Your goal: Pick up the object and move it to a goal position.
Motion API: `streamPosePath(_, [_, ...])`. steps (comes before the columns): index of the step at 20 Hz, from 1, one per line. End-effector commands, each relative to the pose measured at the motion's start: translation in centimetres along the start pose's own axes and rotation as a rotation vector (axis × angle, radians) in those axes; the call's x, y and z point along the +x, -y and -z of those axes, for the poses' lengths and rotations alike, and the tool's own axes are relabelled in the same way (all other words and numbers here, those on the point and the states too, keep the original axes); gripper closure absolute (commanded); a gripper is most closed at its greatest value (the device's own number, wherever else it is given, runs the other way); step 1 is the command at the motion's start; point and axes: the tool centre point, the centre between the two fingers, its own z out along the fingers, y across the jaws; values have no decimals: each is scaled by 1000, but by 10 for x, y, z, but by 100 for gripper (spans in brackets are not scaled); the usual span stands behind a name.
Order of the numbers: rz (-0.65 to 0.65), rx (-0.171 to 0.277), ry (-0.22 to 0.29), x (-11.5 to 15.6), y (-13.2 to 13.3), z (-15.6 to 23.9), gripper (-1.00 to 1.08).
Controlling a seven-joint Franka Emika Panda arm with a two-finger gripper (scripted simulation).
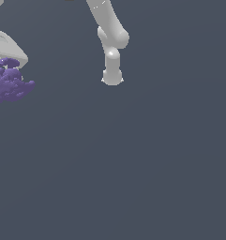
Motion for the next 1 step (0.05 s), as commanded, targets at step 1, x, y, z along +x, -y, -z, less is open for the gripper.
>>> streamPosePath(1, [2,0,-2,0,-1,0,108])
